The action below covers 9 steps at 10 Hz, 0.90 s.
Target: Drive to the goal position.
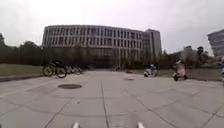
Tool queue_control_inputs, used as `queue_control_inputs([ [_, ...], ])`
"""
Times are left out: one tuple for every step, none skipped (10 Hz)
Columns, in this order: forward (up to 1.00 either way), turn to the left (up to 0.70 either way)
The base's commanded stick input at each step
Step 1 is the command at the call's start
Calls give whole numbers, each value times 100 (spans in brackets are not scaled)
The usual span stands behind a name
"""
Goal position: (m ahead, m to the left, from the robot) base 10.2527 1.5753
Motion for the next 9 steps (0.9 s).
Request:
queue_control_inputs([
  [50,0],
  [50,0],
  [50,0],
  [50,0],
  [50,0],
  [50,0],
  [50,0],
  [50,0],
  [50,0],
])
